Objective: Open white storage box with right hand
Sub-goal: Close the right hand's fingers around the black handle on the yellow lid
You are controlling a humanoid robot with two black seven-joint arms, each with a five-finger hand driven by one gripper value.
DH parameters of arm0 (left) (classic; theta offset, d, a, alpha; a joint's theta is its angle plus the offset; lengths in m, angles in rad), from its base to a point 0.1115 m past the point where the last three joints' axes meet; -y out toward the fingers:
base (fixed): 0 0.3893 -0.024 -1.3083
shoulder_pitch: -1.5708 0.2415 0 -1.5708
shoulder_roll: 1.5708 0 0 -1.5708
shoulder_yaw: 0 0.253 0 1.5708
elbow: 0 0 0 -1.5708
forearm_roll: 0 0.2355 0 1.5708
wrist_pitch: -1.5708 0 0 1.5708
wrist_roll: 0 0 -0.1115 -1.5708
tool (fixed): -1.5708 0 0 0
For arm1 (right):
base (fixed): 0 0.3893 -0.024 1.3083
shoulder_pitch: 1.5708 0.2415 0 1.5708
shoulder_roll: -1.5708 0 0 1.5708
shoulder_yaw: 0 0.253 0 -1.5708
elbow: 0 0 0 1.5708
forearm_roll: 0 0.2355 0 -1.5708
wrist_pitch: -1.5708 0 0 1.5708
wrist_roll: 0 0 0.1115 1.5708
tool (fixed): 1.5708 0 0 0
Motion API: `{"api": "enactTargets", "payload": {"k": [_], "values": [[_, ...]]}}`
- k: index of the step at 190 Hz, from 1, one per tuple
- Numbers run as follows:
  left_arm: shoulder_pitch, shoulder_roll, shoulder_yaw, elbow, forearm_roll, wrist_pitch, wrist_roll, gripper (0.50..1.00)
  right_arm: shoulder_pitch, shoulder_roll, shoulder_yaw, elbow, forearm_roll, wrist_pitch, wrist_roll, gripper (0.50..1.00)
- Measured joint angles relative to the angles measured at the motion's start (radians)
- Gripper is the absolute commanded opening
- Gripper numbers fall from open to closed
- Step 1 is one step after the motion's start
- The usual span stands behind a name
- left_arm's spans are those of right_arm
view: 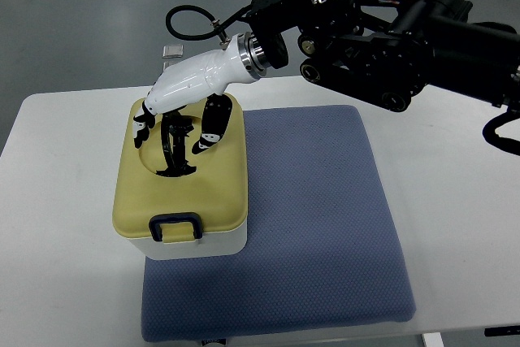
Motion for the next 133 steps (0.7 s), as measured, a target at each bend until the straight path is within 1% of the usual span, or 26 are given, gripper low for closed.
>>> {"api": "enactTargets", "payload": {"k": [22, 28, 31, 47, 62, 73, 115, 122, 133], "values": [[0.000, 0.000, 0.000, 0.000, 0.000, 0.000, 0.000, 1.000, -0.008, 0.003, -0.003, 0.000, -0.007, 0.000, 0.000, 0.756], [0.000, 0.000, 0.000, 0.000, 0.000, 0.000, 0.000, 1.000, -0.009, 0.003, -0.004, -0.001, -0.009, -0.001, 0.000, 0.742], [0.000, 0.000, 0.000, 0.000, 0.000, 0.000, 0.000, 1.000, -0.010, 0.003, -0.005, -0.001, -0.010, -0.002, 0.000, 0.725], [0.000, 0.000, 0.000, 0.000, 0.000, 0.000, 0.000, 1.000, -0.011, 0.005, -0.006, -0.003, -0.016, -0.010, 0.000, 0.693], [0.000, 0.000, 0.000, 0.000, 0.000, 0.000, 0.000, 1.000, -0.014, 0.007, -0.007, -0.005, -0.021, -0.017, 0.000, 0.684], [0.000, 0.000, 0.000, 0.000, 0.000, 0.000, 0.000, 1.000, -0.019, 0.008, -0.007, -0.006, -0.024, -0.019, 0.000, 0.658], [0.000, 0.000, 0.000, 0.000, 0.000, 0.000, 0.000, 1.000, -0.023, 0.008, -0.007, -0.008, -0.026, -0.020, 0.000, 0.656], [0.000, 0.000, 0.000, 0.000, 0.000, 0.000, 0.000, 1.000, -0.023, 0.008, -0.007, -0.008, -0.026, -0.020, 0.000, 0.641], [0.000, 0.000, 0.000, 0.000, 0.000, 0.000, 0.000, 1.000, -0.023, 0.008, -0.007, -0.008, -0.026, -0.020, 0.000, 0.590]]}}
